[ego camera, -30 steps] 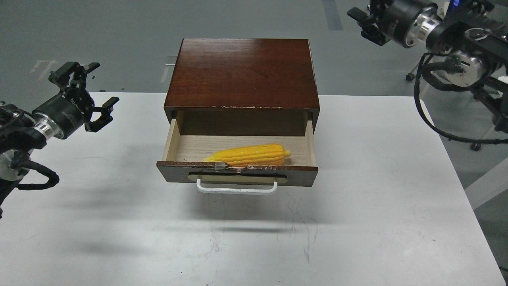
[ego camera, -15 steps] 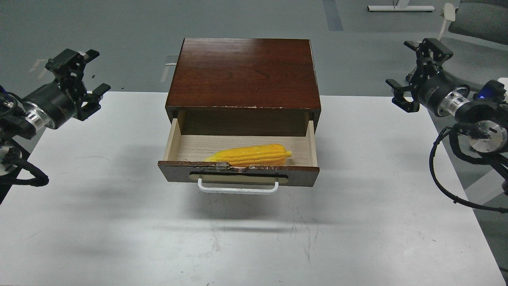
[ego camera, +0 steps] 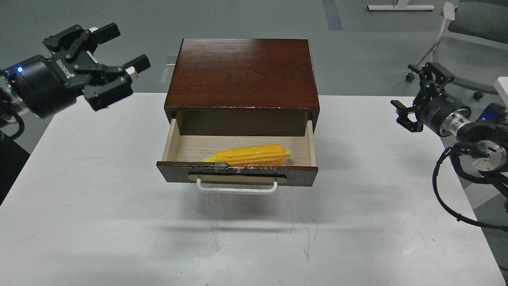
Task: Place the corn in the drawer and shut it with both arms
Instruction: 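Withdraw the right gripper and raise the left gripper, then move the left gripper down to the front of the open drawer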
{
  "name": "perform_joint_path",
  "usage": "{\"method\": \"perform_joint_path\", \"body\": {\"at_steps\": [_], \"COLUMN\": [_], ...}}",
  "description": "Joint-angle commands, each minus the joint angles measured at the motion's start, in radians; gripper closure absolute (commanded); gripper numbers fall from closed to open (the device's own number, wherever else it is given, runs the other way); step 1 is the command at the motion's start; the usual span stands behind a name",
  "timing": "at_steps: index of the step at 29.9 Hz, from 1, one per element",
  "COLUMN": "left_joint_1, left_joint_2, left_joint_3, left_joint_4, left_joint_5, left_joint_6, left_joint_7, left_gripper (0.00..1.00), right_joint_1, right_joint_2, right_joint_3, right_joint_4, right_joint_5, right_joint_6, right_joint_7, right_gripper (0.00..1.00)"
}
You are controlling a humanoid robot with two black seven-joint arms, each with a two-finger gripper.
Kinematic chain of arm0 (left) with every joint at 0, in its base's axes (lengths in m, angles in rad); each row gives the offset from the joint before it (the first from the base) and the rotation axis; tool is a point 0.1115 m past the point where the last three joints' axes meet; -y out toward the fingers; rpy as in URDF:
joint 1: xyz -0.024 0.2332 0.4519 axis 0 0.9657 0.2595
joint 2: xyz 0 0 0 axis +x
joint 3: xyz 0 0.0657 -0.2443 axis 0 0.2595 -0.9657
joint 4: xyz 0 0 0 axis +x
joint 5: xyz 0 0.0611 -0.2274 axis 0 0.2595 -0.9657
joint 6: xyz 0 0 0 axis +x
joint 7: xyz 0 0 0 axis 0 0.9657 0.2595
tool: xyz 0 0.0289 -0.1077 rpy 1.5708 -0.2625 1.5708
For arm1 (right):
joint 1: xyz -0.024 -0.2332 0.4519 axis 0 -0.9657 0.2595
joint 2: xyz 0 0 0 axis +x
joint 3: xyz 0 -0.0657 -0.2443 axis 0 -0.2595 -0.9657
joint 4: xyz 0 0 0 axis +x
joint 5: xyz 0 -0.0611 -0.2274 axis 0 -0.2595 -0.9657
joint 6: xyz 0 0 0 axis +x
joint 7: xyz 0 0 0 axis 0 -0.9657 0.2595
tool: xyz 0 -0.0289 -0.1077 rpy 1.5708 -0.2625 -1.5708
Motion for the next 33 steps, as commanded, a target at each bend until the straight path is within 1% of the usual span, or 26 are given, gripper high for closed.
{"method": "perform_joint_path", "body": {"at_steps": [1,4,9,14,16,17,19,20,21,22,23,25,27,29,31,32,33], "left_joint_1": [0.004,0.004,0.004,-0.002,-0.007,-0.007,-0.007,-0.007,-0.005,-0.002,0.004,0.004,0.004,0.005,0.006,0.006,0.006], "left_joint_2": [0.009,0.020,0.079,0.121,0.133,0.141,0.152,0.161,0.165,0.170,0.170,0.170,0.170,0.170,0.170,0.176,0.182], "left_joint_3": [0.001,-0.008,-0.008,-0.015,-0.015,-0.015,-0.012,0.000,0.003,0.004,0.006,0.018,0.058,0.105,0.156,0.219,0.248], "left_joint_4": [0.020,0.023,0.026,0.023,0.022,0.019,0.017,0.017,0.016,0.016,0.016,0.016,0.014,0.013,0.007,-0.006,-0.010], "left_joint_5": [0.195,0.195,0.195,0.195,0.195,0.195,0.195,0.195,0.195,0.195,0.195,0.195,0.195,0.195,0.195,0.195,0.195], "left_joint_6": [0.034,0.034,0.034,0.034,0.034,0.034,0.034,0.034,0.034,0.034,0.034,0.034,0.034,0.034,0.034,0.034,0.034], "left_joint_7": [0.001,0.001,0.001,0.001,0.001,0.001,0.001,0.001,0.001,0.001,0.001,0.001,0.001,0.001,0.001,0.001,0.001], "left_gripper": [0.02,0.02,0.03,0.04,0.12,0.25,0.36,0.47,0.55,0.69,0.78,0.88,0.96,1.00,1.00,1.00,1.00], "right_joint_1": [-0.026,-0.041,-0.061,-0.081,-0.089,-0.089,-0.089,-0.090,-0.089,-0.090,-0.090,-0.093,-0.104,-0.109,-0.113,-0.116,-0.118], "right_joint_2": [-0.029,-0.042,-0.077,-0.083,-0.089,-0.098,-0.104,-0.108,-0.108,-0.108,-0.109,-0.109,-0.111,-0.109,-0.109,-0.109,-0.109], "right_joint_3": [-0.002,-0.003,-0.009,-0.011,-0.011,-0.012,-0.014,-0.014,-0.016,-0.016,-0.019,-0.020,-0.020,-0.020,-0.020,-0.020,-0.020], "right_joint_4": [0.002,0.003,0.006,0.009,0.011,0.012,0.014,0.014,0.014,0.014,0.014,0.014,0.013,0.009,0.008,0.006,0.006], "right_joint_5": [0.000,0.000,0.000,-0.002,-0.002,-0.002,-0.002,-0.002,-0.003,-0.005,-0.005,-0.011,-0.012,-0.012,-0.012,-0.012,-0.014], "right_joint_6": [0.000,0.000,0.000,0.000,0.002,0.002,0.003,0.003,0.003,0.003,0.003,0.003,0.003,0.003,0.003,0.005,0.005], "right_joint_7": [0.000,0.000,0.000,0.000,0.000,0.000,0.000,0.000,0.000,0.000,0.000,0.000,0.000,0.000,0.000,0.000,0.000], "right_gripper": [0.00,0.00,0.00,0.00,0.00,0.00,0.00,0.00,0.00,0.00,0.00,0.00,0.00,0.00,0.00,0.00,0.00]}}
